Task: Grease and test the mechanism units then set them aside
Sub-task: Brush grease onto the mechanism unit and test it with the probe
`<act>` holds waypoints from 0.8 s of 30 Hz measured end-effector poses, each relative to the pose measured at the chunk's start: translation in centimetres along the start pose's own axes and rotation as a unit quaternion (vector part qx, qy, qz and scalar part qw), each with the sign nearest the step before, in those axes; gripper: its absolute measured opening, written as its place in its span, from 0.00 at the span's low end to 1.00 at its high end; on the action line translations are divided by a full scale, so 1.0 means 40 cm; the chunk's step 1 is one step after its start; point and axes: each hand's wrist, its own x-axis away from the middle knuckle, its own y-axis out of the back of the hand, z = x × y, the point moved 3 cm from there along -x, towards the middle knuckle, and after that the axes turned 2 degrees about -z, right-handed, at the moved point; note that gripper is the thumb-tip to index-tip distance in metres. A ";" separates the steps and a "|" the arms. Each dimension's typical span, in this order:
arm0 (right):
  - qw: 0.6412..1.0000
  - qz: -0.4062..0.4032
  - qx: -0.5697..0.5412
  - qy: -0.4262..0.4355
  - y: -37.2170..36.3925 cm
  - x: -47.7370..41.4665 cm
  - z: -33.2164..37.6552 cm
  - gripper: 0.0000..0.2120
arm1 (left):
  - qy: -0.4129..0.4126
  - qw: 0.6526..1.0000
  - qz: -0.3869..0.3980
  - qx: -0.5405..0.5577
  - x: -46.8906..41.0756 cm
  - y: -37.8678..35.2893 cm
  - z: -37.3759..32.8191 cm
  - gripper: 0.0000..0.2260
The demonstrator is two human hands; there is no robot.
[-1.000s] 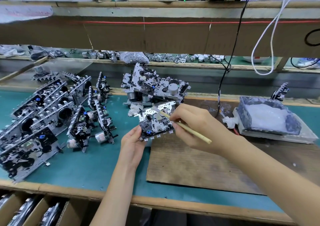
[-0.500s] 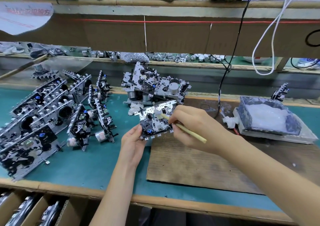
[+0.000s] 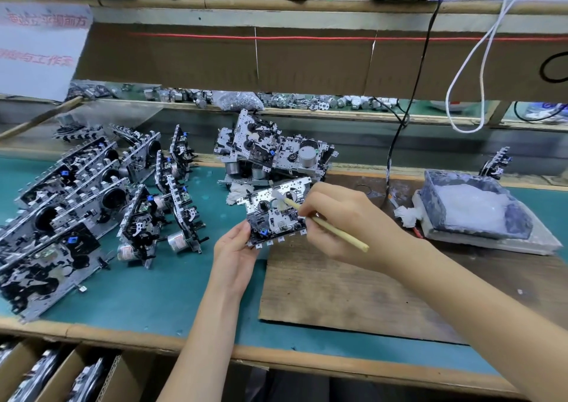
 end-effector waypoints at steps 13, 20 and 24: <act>1.000 0.016 0.000 -0.011 -0.003 0.007 0.006 0.05 | 0.000 1.000 -0.009 -0.007 0.004 -0.001 -0.003 0.10; 1.000 0.016 0.007 -0.004 -0.008 0.007 0.000 0.04 | 0.003 1.000 -0.013 -0.023 0.005 -0.002 -0.003 0.10; 1.000 0.024 0.014 -0.003 -0.015 0.006 -0.007 0.05 | -0.001 1.000 -0.005 -0.028 0.003 0.000 0.000 0.11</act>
